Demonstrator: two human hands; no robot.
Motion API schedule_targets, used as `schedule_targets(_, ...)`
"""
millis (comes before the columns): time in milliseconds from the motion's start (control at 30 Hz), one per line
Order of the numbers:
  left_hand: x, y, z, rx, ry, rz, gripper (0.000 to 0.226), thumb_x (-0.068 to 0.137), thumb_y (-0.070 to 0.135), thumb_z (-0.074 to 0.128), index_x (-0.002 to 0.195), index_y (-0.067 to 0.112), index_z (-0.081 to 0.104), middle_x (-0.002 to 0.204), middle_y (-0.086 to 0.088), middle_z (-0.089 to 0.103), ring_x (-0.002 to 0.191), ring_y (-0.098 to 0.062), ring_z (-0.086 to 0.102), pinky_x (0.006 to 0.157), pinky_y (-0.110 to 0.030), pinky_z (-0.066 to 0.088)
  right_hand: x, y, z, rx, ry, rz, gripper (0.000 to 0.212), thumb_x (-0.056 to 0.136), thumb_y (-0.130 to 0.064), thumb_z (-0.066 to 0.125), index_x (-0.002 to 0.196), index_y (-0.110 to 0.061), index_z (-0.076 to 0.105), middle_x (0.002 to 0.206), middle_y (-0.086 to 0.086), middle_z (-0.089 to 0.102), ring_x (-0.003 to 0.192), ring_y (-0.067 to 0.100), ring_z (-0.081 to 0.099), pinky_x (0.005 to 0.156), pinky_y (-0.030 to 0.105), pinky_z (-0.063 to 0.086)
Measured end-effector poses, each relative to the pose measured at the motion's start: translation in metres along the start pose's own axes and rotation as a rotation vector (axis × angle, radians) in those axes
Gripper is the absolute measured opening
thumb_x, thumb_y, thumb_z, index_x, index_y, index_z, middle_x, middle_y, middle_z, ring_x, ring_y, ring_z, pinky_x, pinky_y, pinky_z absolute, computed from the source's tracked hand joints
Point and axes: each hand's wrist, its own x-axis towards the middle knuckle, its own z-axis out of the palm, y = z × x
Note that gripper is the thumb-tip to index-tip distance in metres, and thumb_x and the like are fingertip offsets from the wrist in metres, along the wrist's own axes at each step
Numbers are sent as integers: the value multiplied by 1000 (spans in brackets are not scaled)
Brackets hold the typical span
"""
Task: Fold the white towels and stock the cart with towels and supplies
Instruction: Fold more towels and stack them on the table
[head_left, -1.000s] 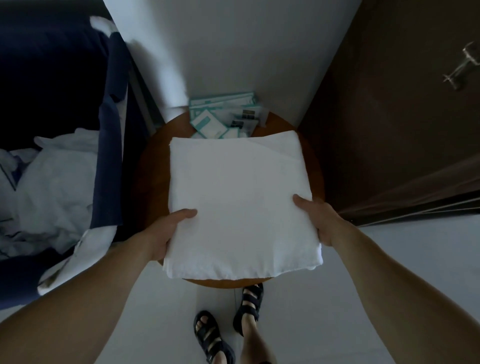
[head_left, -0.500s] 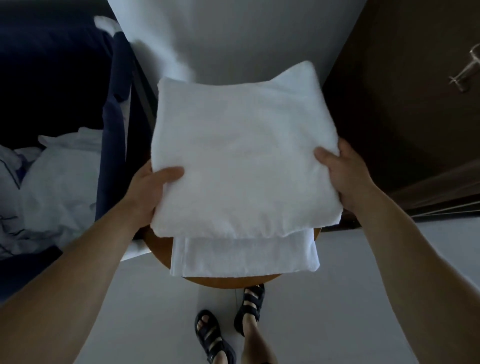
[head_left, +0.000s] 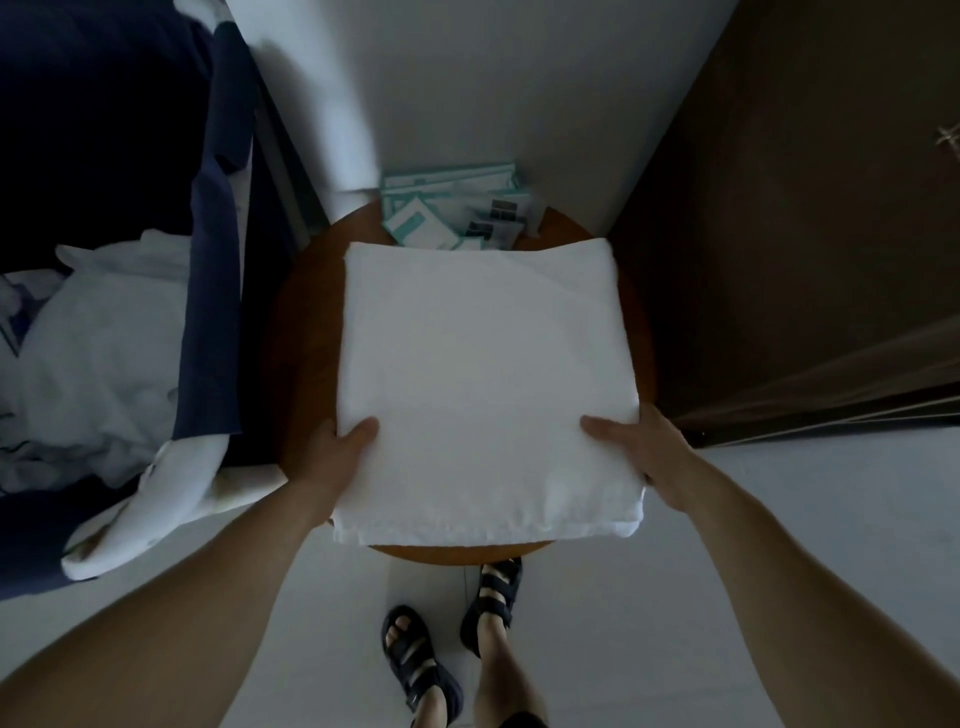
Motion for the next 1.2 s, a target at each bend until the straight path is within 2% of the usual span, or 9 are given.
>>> schedule_targets(133,4,0,4,23,5,-7,49,96,35,61,138,12,49,125,-5,57,108,-28,54,95,-41,43,-18,-16,6,-26,47,-69,55,72,-22,87,119,-14,60,112,4,70,97,24,69,80,42,59)
schedule_targets(233,6,-1,4,40,1,-21,55,95,39,61,141,13,47,133,-8,56,118,-33,53,104,-48,42,-30,-32,12,19,40,-166,43,76,-20,83,112,-16,60,105,-1,71,93,22,69,82,42,59)
schedule_targets(367,3,1,5,64,13,-22,51,97,36,60,139,11,47,129,-7,56,115,-32,54,96,-41,42,-19,-5,11,-127,161,-61,57,75,-30,84,121,-13,55,112,4,64,100,27,64,88,47,56)
schedule_targets(467,-3,2,2,113,3,-25,52,93,40,64,136,13,50,128,-9,59,111,-32,57,98,-49,47,-9,16,9,-134,191,50,56,78,-31,83,124,-8,59,118,11,66,102,31,64,92,49,55)
schedule_targets(667,-17,13,-1,200,34,28,47,85,39,70,125,19,53,117,-5,62,101,-30,61,92,-46,51,-4,28,27,-340,308,11,55,92,-43,60,134,-10,44,124,13,59,108,36,58,91,45,49)
schedule_targets(833,-42,15,6,255,97,127,34,94,35,63,117,15,49,107,-3,58,98,-27,58,86,-40,49,0,28,25,-372,306,14,57,94,-44,59,135,-9,43,129,16,58,113,38,56,95,47,47)
schedule_targets(1000,-32,-18,6,336,78,28,42,100,32,54,131,4,47,128,-18,56,116,-38,53,92,-39,40,-6,25,26,-391,309,1,55,94,-42,60,135,-9,44,124,14,59,106,34,56,92,45,47)
schedule_targets(1100,-21,-19,7,324,64,17,43,102,32,51,136,5,44,136,-18,52,124,-39,49,104,-44,38,-12,19,25,-389,335,-39,48,94,-38,62,128,-8,48,110,8,57,95,29,54,85,42,48)
schedule_targets(1200,-18,-19,7,356,55,13,50,103,33,47,145,7,37,146,-17,44,134,-38,41,114,-46,31,-20,20,25,-355,355,-81,45,92,-37,64,123,-8,50,110,9,59,96,31,58,86,46,51)
